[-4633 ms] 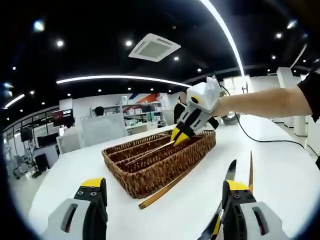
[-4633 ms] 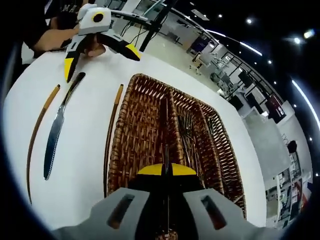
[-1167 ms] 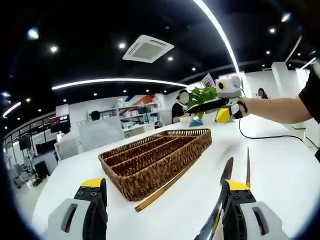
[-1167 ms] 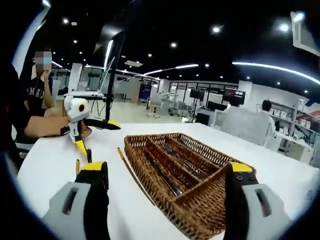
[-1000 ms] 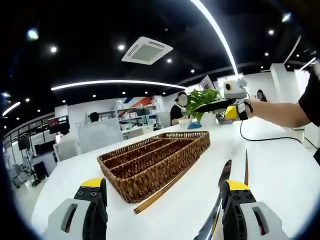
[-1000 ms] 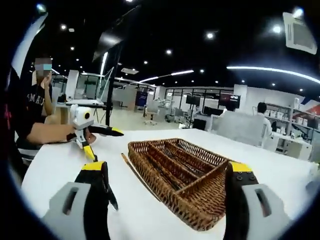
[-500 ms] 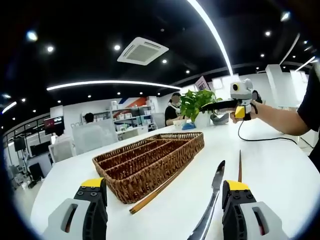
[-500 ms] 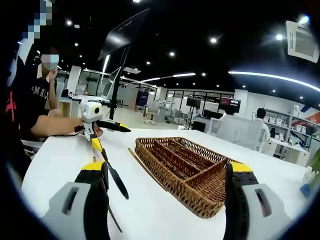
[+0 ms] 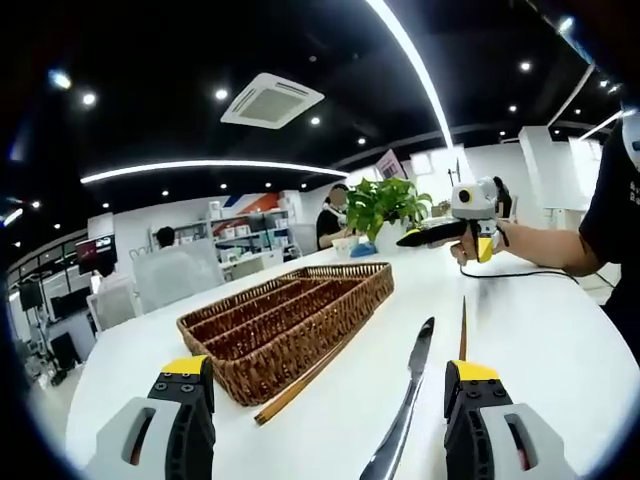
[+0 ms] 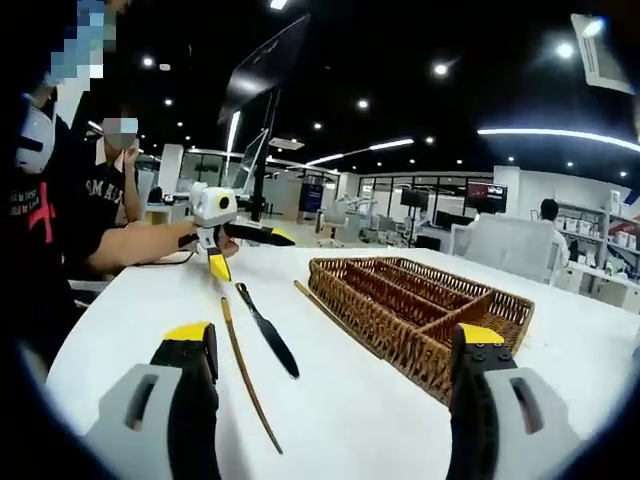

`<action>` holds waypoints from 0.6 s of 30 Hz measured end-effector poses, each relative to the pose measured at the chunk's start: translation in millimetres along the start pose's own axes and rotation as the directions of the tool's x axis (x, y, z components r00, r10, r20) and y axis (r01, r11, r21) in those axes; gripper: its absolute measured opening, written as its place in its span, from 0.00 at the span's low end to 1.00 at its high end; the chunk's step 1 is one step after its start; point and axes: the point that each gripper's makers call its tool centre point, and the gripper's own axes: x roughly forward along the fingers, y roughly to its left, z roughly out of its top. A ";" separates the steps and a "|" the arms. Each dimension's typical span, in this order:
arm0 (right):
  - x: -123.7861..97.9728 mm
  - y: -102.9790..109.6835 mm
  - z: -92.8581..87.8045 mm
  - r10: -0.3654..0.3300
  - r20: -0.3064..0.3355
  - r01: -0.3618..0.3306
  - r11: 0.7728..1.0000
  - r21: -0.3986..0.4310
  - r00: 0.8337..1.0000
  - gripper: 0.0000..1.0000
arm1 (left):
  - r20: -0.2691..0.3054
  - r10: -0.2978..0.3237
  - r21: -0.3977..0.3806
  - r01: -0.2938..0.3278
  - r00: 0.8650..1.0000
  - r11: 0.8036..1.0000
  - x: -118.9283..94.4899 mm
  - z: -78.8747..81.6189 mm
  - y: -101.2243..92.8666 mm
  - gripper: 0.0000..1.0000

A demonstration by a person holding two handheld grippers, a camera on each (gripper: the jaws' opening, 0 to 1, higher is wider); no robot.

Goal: Arrange the knives, forks, and spoons in their matching storage slots by inserting each utensil handle-first until every utensil is classified and aligned in the correct compartment

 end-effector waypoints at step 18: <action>10.6 2.6 -23.2 0.022 -0.064 -0.021 1.000 0.015 0.998 0.97 | -0.006 -0.045 -0.010 0.045 0.999 0.999 7.3 -6.6 -6.9 0.93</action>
